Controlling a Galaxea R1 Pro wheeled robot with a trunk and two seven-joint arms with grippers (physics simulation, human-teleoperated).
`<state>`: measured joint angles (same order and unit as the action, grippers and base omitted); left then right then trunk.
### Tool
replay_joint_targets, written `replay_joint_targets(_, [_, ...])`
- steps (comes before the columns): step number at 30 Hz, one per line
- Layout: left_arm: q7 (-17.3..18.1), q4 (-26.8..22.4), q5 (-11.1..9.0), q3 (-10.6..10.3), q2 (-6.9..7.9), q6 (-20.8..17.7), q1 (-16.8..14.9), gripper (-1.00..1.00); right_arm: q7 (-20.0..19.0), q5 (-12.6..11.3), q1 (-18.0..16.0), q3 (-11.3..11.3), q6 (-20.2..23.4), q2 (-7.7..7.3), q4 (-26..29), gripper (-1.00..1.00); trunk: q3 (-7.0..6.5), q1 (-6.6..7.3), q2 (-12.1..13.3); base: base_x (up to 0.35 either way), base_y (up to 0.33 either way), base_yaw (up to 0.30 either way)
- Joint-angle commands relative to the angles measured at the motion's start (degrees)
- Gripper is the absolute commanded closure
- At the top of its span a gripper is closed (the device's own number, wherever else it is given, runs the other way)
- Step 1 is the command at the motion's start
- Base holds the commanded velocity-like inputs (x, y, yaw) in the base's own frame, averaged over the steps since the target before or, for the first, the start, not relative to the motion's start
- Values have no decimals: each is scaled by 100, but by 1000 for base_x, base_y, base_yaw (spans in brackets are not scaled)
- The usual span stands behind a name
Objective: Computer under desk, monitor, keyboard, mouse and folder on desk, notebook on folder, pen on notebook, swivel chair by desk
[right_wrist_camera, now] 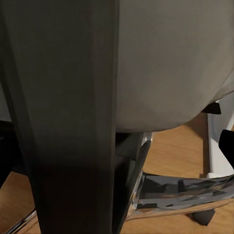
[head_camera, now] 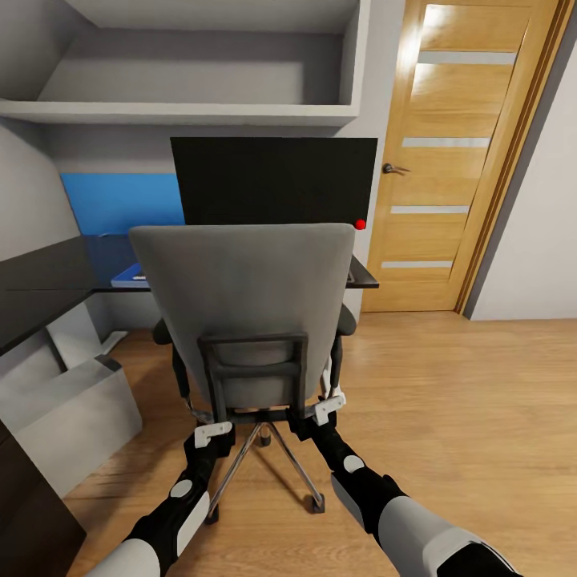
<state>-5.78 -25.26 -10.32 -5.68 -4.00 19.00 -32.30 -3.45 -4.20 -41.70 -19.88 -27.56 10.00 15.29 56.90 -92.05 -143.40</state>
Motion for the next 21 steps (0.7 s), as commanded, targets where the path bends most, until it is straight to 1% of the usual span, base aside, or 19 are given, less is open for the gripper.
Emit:
replay_joint_targets(1, [-42, 4, -47, -47, 5, 69, -4, -100, -32, -45, -6, -7, -22, 0, -9, -100, 5, 1, -2, -47, -5, 0])
replay_joint_targets(5, [-38, 4, -42, -47, 5, 254, -4, -100, -32, -45, -8, -7, -26, 0, -9, -100, 5, 1, -2, -161, -56, 0])
replay_joint_targets(8, [-37, 4, -41, -47, 5, 312, -4, -100, -31, -45, -7, -7, -24, 0, -9, -100, 5, 1, -2, -216, -89, 0])
replay_joint_targets(17, [-37, 4, -40, -47, 5, 356, -4, -100, -32, -45, -6, -7, -26, 0, -9, -100, 5, 1, -2, -58, -21, 0])
replay_joint_targets(21, [-37, 4, -40, -47, 7, 358, -4, -100, -31, -45, -5, -7, -25, 0, -9, -100, 5, 1, -2, -191, -46, 0])
